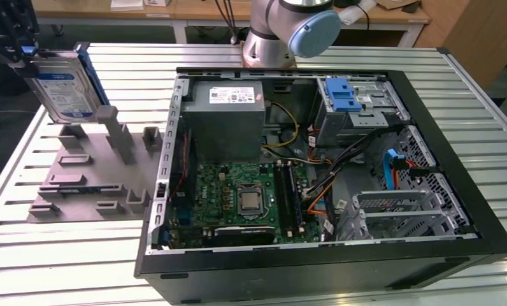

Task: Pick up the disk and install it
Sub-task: 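Pick up the disk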

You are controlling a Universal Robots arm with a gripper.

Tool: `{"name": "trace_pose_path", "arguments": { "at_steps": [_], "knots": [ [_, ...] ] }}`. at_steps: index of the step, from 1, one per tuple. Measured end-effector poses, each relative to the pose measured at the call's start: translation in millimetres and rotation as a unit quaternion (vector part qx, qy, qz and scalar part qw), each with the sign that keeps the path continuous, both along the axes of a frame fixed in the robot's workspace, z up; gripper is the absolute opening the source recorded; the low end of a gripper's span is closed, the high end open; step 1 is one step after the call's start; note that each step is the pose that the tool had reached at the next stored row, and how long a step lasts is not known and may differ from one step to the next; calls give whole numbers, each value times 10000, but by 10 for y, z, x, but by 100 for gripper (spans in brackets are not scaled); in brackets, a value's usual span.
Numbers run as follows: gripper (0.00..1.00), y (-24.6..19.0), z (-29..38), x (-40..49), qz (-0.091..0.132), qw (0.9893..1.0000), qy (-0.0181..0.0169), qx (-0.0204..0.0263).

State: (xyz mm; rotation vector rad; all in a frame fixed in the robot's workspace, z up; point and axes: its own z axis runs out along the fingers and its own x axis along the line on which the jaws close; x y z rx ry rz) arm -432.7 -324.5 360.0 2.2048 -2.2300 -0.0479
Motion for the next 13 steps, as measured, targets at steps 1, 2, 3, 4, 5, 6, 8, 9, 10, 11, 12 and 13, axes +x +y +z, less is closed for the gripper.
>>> {"name": "trace_pose_path", "arguments": {
  "at_steps": [1,2,3,4,5,6,8,9,10,11,12,13],
  "knots": [
    [36,0,12,0,0,10000,0,0],
    [36,0,23,0,0,10000,0,0],
    [36,0,34,0,0,10000,0,0],
    [36,0,45,0,0,10000,0,0],
    [36,0,56,0,0,10000,0,0],
    [36,0,92,0,0,10000,0,0],
    [36,0,121,0,0,10000,0,0],
    [36,0,132,0,0,10000,0,0],
    [36,0,142,0,0,10000,0,0],
    [36,0,152,0,0,10000,0,0],
    [36,0,162,0,0,10000,0,0],
    [36,0,171,0,0,10000,0,0]
  ]
}}
